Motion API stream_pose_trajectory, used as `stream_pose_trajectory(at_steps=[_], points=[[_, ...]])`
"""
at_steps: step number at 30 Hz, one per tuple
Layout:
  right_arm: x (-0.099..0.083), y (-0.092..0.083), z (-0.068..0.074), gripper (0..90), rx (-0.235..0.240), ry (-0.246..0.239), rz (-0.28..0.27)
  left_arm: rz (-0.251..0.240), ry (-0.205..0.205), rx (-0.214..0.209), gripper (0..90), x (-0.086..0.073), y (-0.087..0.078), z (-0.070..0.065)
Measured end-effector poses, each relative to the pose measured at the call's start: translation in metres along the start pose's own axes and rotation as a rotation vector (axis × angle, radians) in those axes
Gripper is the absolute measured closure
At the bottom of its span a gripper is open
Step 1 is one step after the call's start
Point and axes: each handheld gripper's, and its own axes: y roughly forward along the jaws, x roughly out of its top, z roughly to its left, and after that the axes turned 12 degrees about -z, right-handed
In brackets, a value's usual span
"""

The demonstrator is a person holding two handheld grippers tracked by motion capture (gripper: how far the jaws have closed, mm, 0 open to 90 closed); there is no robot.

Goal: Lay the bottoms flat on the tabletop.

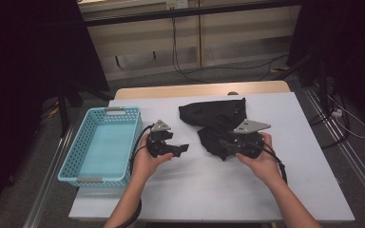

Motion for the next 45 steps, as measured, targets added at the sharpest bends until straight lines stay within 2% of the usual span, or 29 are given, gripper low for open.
stream_pose_trajectory(at_steps=[3,6,8,9,10,11,13,17,21,24,30,36,37,41,42,45], points=[[0.001,0.01,0.01,54.0,0.022,-0.023,0.006,0.0,0.002,0.002,14.8,-0.001,-0.001,0.002],[-0.005,0.023,0.017,58.4,0.041,-0.052,0.056,0.0,-0.004,0.007,14.9,-0.001,-0.003,0.002],[-0.011,0.031,0.021,68.4,0.053,-0.059,0.09,0.001,-0.001,0.008,14.9,-0.002,-0.003,0.002],[-0.014,0.035,0.022,79.7,0.067,-0.069,0.105,0.004,0.001,0.006,14.9,-0.002,-0.003,0.001],[-0.015,0.036,0.023,85.9,0.077,-0.075,0.115,0.004,0.002,0.005,14.9,-0.003,-0.003,0.001],[-0.016,0.037,0.023,86.8,0.087,-0.069,0.116,0.004,0.002,0.007,14.9,-0.003,-0.003,0.001],[-0.014,0.035,0.023,87.2,0.096,-0.067,0.105,0.002,0.003,0.007,14.9,-0.002,-0.003,0.001],[-0.004,0.02,0.017,87.4,0.1,-0.024,0.034,-0.008,0.001,0.008,15.1,-0.001,-0.005,0.0],[0.011,0.001,0.005,87.5,0.079,0.022,-0.06,-0.008,0.005,-0.003,15.5,-0.002,-0.002,-0.004],[0.016,-0.009,-0.004,87.5,0.069,0.045,-0.095,-0.001,0.001,-0.017,15.9,-0.003,0.003,-0.005],[0.01,-0.017,-0.014,87.2,0.041,0.065,-0.084,-0.007,-0.007,-0.037,17.0,-0.001,0.011,-0.01],[0.001,-0.024,-0.018,87.2,0.043,0.073,-0.056,-0.002,-0.001,-0.053,19.0,0.0,0.02,-0.013],[-0.005,-0.023,-0.017,87.1,0.044,0.055,-0.021,0.002,0.0,-0.058,19.5,0.0,0.025,-0.016],[-0.013,-0.022,-0.017,86.7,0.038,0.056,0.023,-0.006,0.008,-0.063,21.1,0.001,0.035,-0.021],[-0.015,-0.021,-0.017,86.7,0.044,0.042,0.042,-0.007,0.013,-0.063,21.5,0.001,0.037,-0.022],[-0.019,-0.02,-0.014,86.7,0.045,0.022,0.073,-0.009,0.05,-0.056,25.8,0.002,0.047,-0.026]])
